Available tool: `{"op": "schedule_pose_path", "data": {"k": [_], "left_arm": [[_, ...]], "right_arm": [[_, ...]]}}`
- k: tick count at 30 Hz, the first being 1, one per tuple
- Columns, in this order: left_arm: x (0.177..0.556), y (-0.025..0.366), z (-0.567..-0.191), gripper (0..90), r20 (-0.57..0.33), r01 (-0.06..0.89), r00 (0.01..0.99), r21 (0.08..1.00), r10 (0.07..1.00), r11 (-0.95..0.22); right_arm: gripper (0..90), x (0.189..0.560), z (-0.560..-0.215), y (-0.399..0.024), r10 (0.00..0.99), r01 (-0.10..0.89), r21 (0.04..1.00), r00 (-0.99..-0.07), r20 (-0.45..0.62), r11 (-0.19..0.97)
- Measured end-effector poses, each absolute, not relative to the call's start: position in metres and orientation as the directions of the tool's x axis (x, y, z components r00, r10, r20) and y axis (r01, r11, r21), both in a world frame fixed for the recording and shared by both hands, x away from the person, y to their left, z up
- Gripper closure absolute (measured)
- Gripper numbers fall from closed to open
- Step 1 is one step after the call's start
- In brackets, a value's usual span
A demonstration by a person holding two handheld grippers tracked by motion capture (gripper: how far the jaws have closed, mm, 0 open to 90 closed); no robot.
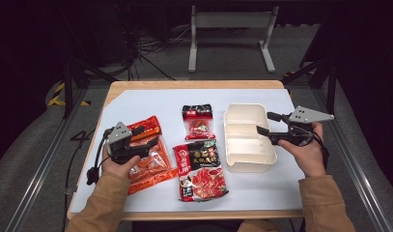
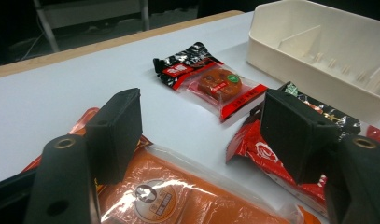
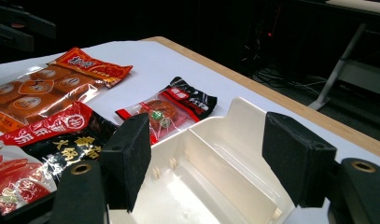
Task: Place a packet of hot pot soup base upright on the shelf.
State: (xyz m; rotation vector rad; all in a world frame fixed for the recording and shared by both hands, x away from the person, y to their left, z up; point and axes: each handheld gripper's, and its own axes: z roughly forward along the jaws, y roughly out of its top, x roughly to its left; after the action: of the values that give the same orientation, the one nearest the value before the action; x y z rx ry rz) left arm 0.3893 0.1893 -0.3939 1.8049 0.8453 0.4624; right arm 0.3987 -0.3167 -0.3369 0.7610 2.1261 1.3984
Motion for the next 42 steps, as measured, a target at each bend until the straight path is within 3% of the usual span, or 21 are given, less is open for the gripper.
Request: {"op": "schedule_pose_path", "data": {"k": [6,25,35,42], "left_arm": [[0.391,0.187,-0.393,29.8,-0.109,0.356,0.679,0.914,0.726,-0.195],[0.395,0.163,-0.383,28.7,-0.092,0.335,0.737,0.910,0.669,-0.244],[0.402,0.153,-0.386,27.2,-0.150,0.350,0.764,0.913,0.628,-0.208],[0.409,0.143,-0.394,29.6,-0.170,0.388,0.776,0.888,0.608,-0.246]], "right_arm": [[33.2,0.399,-0.336,-0.318,0.678,0.185,0.929,-0.729,-0.089,0.321],[32.8,0.398,-0.336,-0.320,0.686,0.188,0.929,-0.722,-0.090,0.319],[32.8,0.398,-0.335,-0.320,0.683,0.180,0.931,-0.725,-0.092,0.317],[32.8,0.398,-0.335,-0.318,0.681,0.182,0.930,-0.727,-0.090,0.319]]}}
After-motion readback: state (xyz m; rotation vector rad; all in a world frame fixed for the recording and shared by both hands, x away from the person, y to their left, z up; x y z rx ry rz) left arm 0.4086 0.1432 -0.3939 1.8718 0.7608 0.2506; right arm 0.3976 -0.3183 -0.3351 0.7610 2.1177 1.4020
